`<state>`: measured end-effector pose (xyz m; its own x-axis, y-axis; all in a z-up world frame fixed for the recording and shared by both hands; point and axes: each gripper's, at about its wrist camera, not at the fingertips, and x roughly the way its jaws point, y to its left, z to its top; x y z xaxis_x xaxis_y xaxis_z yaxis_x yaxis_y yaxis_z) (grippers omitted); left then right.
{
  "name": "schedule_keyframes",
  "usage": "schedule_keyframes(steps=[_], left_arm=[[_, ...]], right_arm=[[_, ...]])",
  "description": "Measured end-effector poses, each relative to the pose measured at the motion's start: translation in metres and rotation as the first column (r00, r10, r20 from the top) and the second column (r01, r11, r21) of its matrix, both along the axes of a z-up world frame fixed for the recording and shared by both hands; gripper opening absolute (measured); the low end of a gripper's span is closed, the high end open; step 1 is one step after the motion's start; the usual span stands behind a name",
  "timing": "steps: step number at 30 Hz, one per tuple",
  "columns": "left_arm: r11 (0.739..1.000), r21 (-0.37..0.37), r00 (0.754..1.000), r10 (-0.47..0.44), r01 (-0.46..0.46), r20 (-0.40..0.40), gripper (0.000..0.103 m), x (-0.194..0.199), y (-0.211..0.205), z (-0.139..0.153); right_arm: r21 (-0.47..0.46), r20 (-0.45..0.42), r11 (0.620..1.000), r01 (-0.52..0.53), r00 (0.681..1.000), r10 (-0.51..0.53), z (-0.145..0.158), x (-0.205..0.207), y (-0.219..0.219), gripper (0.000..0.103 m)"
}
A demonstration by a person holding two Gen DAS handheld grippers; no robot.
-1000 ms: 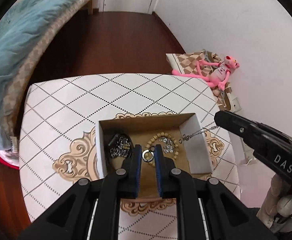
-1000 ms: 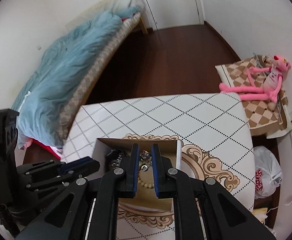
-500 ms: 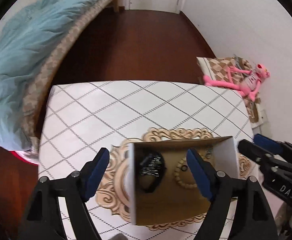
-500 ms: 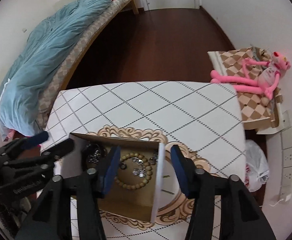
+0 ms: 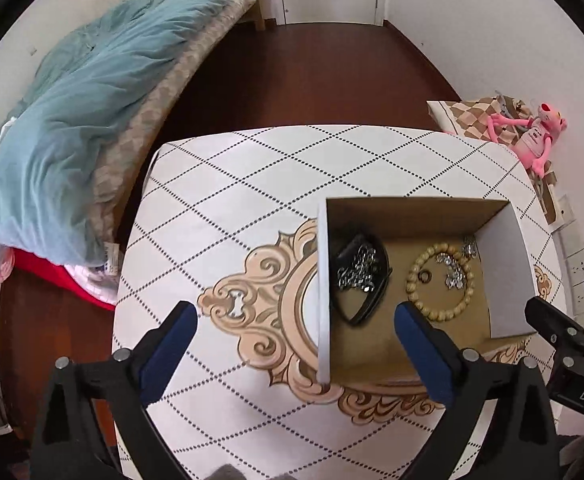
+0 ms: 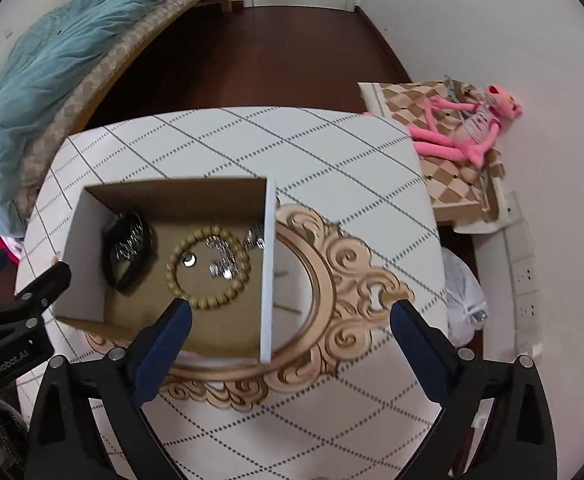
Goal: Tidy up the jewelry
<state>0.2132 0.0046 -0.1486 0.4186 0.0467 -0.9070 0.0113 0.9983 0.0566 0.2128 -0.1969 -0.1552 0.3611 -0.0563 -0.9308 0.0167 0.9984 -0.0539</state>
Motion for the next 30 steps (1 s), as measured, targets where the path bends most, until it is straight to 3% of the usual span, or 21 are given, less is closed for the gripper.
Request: schedule_keyframes(steps=[6, 10, 18, 25, 30], left_arm=[[1.000, -0.014, 1.000, 0.005, -0.005, 0.029, 0.101, -0.020, 0.001, 0.020], [1.000, -0.023, 0.998, 0.008, -0.007, 0.062, 0.101, -0.038, 0.002, 0.044], [0.999, -0.039, 0.985, 0.001, 0.006, 0.175, 0.101, -0.084, 0.001, 0.110], [0.999, -0.038, 0.956, -0.010, 0.023, 0.295, 0.101, -0.133, 0.003, 0.174], [0.999, -0.044, 0.940, -0.012, 0.028, 0.340, 0.101, -0.161, 0.009, 0.200]], right_arm=[[0.004, 0.032, 0.999, 0.039, 0.999, -0.039, 0.013, -0.025, -0.004, 0.101], [0.001, 0.073, 0.999, 0.051, 0.996, -0.051, 0.038, -0.046, -0.005, 0.101], [-0.001, 0.204, 0.998, 0.069, 0.977, -0.067, 0.110, -0.100, -0.006, 0.101], [0.014, 0.311, 0.998, 0.066, 0.948, -0.067, 0.177, -0.157, -0.002, 0.101], [0.007, 0.390, 0.998, 0.069, 0.919, -0.067, 0.221, -0.199, 0.000, 0.101]])
